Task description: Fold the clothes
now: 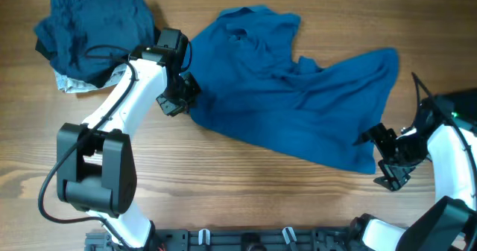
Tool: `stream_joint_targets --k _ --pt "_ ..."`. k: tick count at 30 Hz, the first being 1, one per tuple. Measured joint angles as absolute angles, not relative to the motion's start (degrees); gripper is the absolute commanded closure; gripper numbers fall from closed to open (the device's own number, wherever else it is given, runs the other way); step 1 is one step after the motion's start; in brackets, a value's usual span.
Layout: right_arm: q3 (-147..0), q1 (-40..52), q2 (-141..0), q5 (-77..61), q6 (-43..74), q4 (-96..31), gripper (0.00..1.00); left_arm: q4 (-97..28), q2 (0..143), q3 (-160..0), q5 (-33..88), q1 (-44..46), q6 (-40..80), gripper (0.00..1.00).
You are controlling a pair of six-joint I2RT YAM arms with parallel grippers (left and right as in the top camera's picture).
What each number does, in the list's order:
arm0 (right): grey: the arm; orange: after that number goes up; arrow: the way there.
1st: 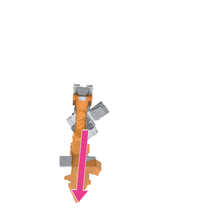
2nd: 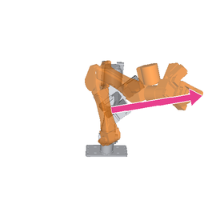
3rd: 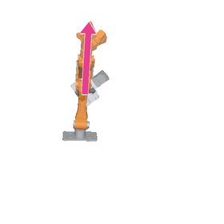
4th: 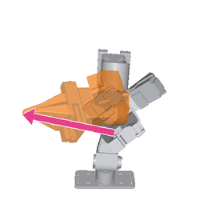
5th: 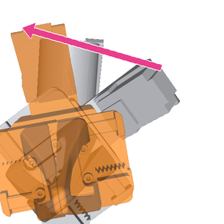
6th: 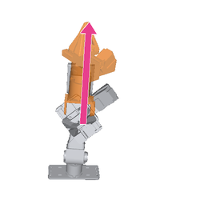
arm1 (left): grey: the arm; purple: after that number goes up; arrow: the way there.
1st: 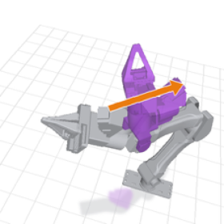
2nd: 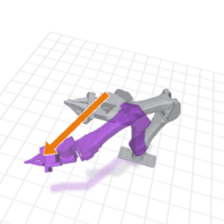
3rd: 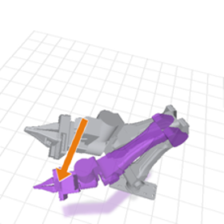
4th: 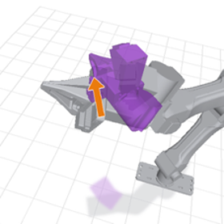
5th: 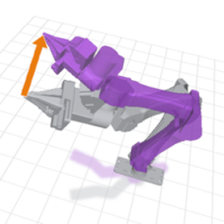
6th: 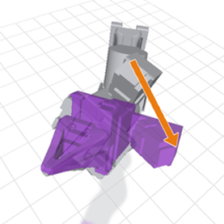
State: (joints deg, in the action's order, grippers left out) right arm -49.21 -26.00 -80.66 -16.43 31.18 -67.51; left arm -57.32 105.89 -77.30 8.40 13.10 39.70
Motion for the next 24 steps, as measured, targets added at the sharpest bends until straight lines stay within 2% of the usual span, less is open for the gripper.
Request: stream_joint_targets --k 5,11,15,17,18,19,20,21,24 --pt "-49.19 -25.89 -80.66 -16.45 28.51 -65.21 0.15 -56.95 105.89 -77.30 8.40 13.08 39.70 0.92" --pt "-46.52 -21.26 -80.66 -16.45 29.76 -62.57 0.14 -56.75 105.89 -77.30 8.40 13.08 39.70 0.92" --pt "-41.41 -19.09 -80.62 -16.45 31.57 -59.66 0.35 -56.66 105.89 -77.30 8.40 13.08 39.70 0.92" --pt "-40.07 -18.90 -80.64 -16.43 32.34 -58.78 0.56 -56.58 105.89 -77.30 8.40 13.08 39.70 0.93" --pt "-39.94 -18.90 -80.64 -16.43 32.62 -58.33 0.68 -56.55 105.89 -77.30 8.43 13.08 39.70 0.93" --pt "-39.88 -18.90 -80.64 -16.47 32.80 -57.65 0.86 -56.55 105.89 -77.30 8.40 13.10 39.70 0.92" --pt "-39.88 -18.90 -80.64 -16.45 32.99 -57.08 0.92 -56.49 105.89 -77.30 8.40 13.08 39.70 0.93" --pt "-39.86 -18.90 -80.64 -16.40 32.99 -56.45 0.96 -56.45 105.89 -77.30 8.43 13.10 39.70 0.93" --pt "-39.83 -18.90 -80.64 -16.45 33.87 -52.73 0.96 -55.48 105.89 -77.30 8.43 13.10 39.70 0.93"
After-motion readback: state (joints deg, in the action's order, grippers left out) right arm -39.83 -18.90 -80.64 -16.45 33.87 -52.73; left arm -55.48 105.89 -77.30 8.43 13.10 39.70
